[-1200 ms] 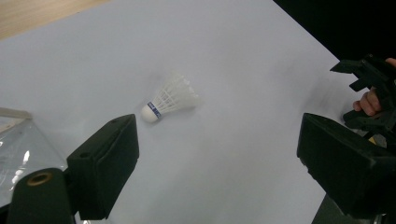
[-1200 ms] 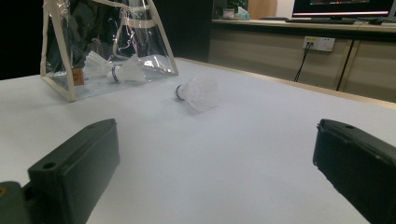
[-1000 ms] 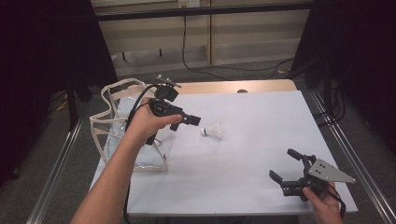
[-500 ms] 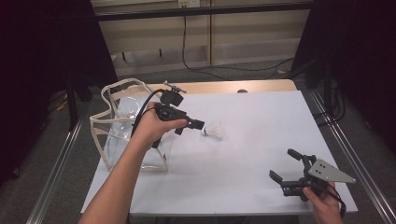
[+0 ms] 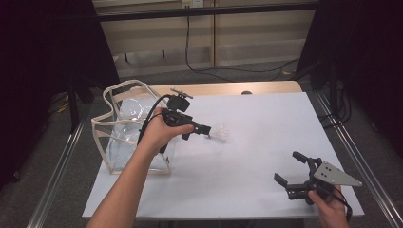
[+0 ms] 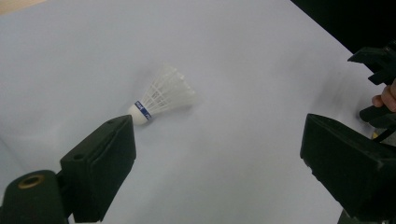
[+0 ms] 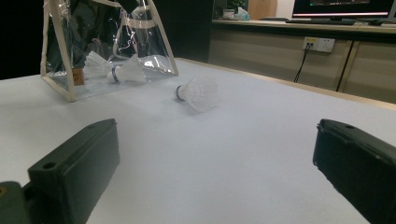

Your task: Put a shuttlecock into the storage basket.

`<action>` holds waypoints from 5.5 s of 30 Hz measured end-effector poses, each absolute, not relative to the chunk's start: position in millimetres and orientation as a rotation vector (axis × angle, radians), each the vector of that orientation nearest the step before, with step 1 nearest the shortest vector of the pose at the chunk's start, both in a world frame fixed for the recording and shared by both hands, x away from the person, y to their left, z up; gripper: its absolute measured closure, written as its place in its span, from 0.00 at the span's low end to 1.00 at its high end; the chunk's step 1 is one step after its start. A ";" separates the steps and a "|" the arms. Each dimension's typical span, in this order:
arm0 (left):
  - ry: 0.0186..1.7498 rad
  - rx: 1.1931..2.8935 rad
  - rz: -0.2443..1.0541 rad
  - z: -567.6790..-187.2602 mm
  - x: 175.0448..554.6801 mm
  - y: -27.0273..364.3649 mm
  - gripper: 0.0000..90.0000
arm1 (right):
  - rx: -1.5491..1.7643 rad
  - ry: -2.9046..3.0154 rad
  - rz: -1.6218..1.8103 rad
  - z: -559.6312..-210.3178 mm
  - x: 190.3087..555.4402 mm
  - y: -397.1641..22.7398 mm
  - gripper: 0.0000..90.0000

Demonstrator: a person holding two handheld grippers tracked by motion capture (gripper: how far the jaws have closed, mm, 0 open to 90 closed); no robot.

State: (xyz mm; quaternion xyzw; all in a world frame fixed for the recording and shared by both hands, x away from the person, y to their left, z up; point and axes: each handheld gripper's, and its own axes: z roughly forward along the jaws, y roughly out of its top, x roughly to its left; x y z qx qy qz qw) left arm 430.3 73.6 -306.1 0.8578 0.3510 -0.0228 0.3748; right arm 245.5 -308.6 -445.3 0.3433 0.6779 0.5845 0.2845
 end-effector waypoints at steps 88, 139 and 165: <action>0.914 2.211 0.036 -402.7 456.3 36.9 0.09 | 0.922 1.820 1.566 -445.4 245.1 -309.7 0.01; 0.829 2.308 0.055 -434.8 469.2 26.5 0.63 | 0.918 1.830 1.573 -445.8 245.6 -309.9 0.01; 0.877 2.321 -0.072 -427.4 463.0 23.7 0.73 | 0.919 1.830 1.573 -445.7 245.4 -309.9 0.01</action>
